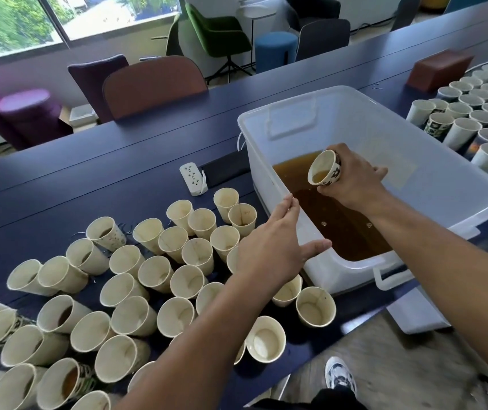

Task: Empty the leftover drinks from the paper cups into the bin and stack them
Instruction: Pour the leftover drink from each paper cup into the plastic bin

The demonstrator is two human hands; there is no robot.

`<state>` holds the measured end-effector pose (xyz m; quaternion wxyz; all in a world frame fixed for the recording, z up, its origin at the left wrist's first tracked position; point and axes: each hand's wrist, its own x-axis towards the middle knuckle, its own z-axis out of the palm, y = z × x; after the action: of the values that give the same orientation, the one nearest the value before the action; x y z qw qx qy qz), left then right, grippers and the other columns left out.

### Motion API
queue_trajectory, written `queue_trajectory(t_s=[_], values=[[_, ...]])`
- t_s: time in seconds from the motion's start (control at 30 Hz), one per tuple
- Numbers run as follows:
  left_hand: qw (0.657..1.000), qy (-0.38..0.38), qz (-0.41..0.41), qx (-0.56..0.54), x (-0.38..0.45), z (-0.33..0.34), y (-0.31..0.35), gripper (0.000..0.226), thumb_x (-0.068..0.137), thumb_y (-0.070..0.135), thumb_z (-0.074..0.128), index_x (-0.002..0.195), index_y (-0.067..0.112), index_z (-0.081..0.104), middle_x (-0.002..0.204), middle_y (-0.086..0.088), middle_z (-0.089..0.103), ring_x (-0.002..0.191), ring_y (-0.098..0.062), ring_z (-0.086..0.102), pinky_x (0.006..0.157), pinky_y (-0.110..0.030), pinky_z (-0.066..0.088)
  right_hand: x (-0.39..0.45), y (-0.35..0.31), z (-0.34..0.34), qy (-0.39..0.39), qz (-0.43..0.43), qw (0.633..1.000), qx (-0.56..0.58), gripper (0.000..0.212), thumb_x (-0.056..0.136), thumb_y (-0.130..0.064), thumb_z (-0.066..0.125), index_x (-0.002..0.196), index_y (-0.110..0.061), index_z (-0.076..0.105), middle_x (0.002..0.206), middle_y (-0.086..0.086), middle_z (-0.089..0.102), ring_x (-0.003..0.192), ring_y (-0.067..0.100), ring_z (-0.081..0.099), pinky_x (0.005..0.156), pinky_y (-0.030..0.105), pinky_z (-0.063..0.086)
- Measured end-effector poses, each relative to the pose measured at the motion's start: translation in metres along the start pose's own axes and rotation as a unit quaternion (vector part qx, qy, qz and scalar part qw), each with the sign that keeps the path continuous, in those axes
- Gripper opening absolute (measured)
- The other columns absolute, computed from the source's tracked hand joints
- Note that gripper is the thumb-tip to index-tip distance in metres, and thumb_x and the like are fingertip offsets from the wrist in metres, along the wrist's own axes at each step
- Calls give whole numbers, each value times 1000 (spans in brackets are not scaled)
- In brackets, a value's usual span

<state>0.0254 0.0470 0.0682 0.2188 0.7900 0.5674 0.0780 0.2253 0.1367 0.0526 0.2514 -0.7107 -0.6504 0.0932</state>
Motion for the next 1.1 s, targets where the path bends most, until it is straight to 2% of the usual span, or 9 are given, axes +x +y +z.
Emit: queue_trajectory(t_s=[0.27,0.8,1.1], values=[[1000,-1,-8,-1,1,1,0,97,85,79,51,162,35,9,166,25,-4,146,-16,37,91,-43,57,-1,-1,2,11,-19,999,-43,63,72,-26,83,123,-26,46,113,4,60,105,31,56,79,40,20],[1000,-4,-6,-4,1,0,1,99,85,78,51,162,35,8,167,24,-3,146,-14,38,89,-40,57,-4,-6,1,11,-51,995,-85,61,77,-27,81,127,-23,46,118,8,58,109,31,54,83,41,20],[1000,-8,-7,-1,2,-1,1,98,85,78,51,162,34,8,167,22,-3,147,-14,36,93,-42,56,-6,-10,1,17,-65,991,-120,61,79,-30,81,129,-23,46,119,10,59,110,32,53,88,47,29]])
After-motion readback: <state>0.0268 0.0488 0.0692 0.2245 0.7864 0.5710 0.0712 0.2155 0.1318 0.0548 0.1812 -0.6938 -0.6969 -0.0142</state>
